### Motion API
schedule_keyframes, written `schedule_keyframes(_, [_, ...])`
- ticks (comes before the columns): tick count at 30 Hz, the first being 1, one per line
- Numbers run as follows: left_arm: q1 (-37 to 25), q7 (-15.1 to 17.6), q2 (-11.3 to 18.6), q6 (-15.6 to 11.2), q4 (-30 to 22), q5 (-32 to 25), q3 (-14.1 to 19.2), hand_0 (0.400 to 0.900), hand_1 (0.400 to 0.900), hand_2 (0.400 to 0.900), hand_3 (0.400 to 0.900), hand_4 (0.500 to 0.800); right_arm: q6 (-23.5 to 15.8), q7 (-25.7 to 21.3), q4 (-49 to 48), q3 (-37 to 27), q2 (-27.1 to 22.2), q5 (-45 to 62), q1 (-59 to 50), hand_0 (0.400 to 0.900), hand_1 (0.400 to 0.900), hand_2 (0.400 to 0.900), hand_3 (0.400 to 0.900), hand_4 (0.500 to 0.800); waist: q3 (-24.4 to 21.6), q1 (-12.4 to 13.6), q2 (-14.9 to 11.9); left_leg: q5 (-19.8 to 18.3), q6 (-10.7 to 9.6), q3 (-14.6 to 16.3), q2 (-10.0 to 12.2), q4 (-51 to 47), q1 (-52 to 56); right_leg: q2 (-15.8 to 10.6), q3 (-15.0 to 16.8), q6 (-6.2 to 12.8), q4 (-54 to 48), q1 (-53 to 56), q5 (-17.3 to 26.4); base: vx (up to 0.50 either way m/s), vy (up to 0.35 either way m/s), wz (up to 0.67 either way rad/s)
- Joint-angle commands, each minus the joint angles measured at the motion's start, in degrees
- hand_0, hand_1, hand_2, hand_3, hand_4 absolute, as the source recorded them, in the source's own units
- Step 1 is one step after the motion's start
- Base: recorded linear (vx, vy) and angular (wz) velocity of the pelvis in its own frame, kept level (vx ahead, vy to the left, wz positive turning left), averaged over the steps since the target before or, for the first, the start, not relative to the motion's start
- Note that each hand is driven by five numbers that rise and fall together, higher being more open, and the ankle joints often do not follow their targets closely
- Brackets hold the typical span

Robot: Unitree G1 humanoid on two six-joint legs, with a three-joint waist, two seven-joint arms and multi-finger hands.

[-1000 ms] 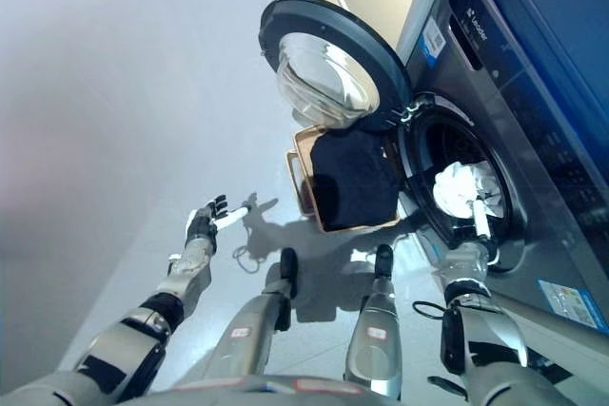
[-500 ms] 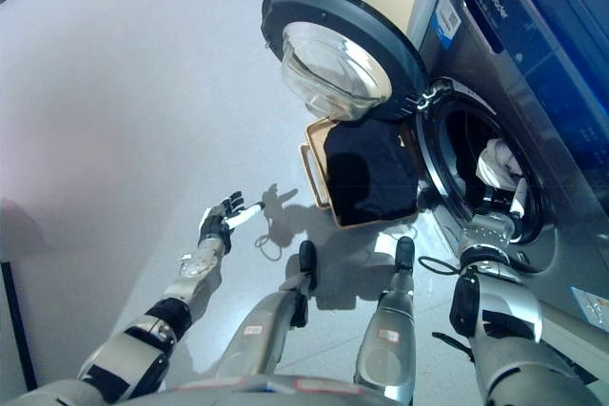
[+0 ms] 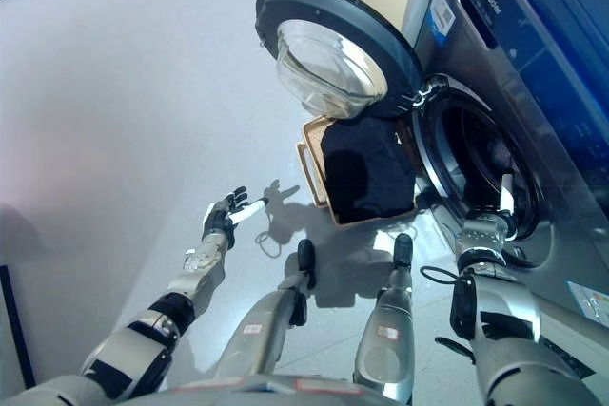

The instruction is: Put the clothes in the basket into the washing machine.

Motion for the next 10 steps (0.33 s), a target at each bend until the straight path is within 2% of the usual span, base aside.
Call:
schedule_keyframes(1, [-0.35, 0.86, 1.02, -3.08, 0.87, -0.18, 2.13, 0.900, 0.900, 0.900, 0.900, 0.800, -3.26, 2.27, -1.64, 2.68, -4.80, -3.22, 1.22, 0.900, 0.900, 0.900, 0.900, 0.800, -3.52, 0.01, -2.83, -5.31, -5.08, -2.66, 2.98, 5.81, -1.13, -1.13, 1.74, 0.55, 3.80, -1.57, 3.17, 0.00, 0.000, 0.00])
schedule_keyframes(10, [-0.09, 0.47, 1.47, -2.95, 0.46, 0.25, 1.99, 0.900, 0.900, 0.900, 0.900, 0.800, -3.03, 2.50, -2.00, 3.43, -3.93, -3.97, 1.46, 0.900, 0.900, 0.900, 0.900, 0.800, -3.81, -0.13, -3.42, -5.14, -5.24, -2.69, 3.37, 5.79, -1.09, -0.69, 1.68, 0.40, 3.81, -1.38, 3.06, 0.00, 0.000, 0.00])
